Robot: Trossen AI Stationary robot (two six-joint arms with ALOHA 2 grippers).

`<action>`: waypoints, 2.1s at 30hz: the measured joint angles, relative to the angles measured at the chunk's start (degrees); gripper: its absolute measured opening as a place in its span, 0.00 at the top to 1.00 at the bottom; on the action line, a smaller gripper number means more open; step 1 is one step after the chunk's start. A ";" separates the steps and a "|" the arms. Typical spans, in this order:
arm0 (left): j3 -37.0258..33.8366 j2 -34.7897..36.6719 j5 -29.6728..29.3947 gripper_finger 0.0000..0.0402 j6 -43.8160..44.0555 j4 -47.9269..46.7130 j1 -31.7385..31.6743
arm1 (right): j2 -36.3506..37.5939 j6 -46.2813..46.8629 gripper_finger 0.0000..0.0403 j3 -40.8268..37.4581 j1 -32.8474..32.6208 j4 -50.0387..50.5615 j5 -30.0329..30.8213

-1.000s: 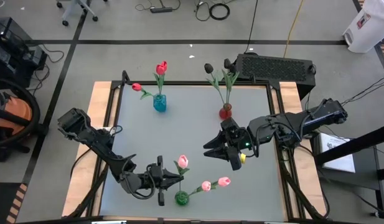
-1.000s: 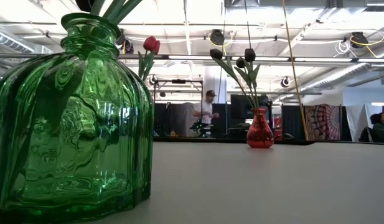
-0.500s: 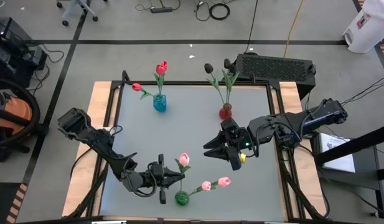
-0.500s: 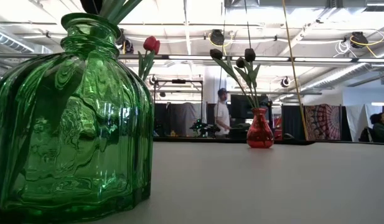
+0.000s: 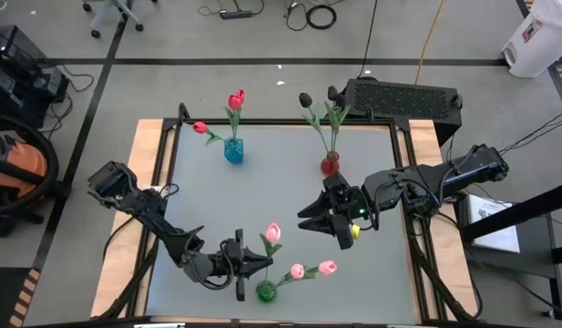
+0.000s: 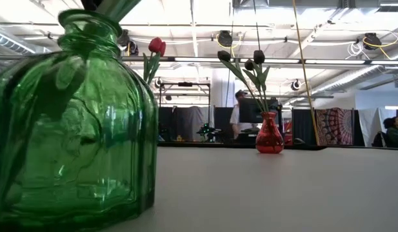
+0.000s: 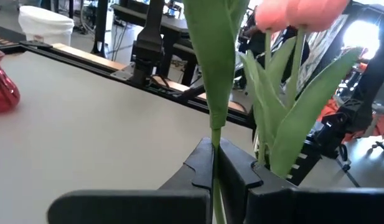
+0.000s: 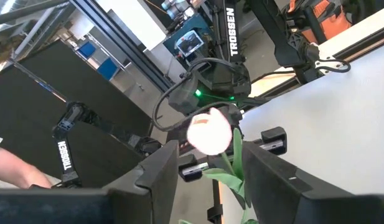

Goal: Sort flowers into vase by color
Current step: Put the pink tulip into the green vase

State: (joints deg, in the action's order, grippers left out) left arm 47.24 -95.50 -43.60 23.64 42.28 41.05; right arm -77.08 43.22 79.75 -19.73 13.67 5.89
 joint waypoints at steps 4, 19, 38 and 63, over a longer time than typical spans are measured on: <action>0.00 0.00 0.07 0.97 -0.15 0.20 -0.08 | 0.00 0.02 0.59 0.00 0.00 0.00 0.00; 0.00 0.00 4.42 0.97 -3.45 -0.72 -0.08 | 0.00 0.00 0.59 0.00 0.01 0.00 0.01; 0.00 0.00 9.03 0.89 -9.18 2.91 -0.03 | 0.00 0.01 0.59 0.00 0.01 0.00 0.01; 0.00 0.02 14.47 0.73 -9.05 6.89 -0.03 | 0.00 0.02 0.59 0.00 0.02 0.00 0.00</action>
State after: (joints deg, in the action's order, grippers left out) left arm 47.24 -95.48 -29.12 14.59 49.17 41.01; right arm -77.08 43.24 79.75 -19.70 13.67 5.89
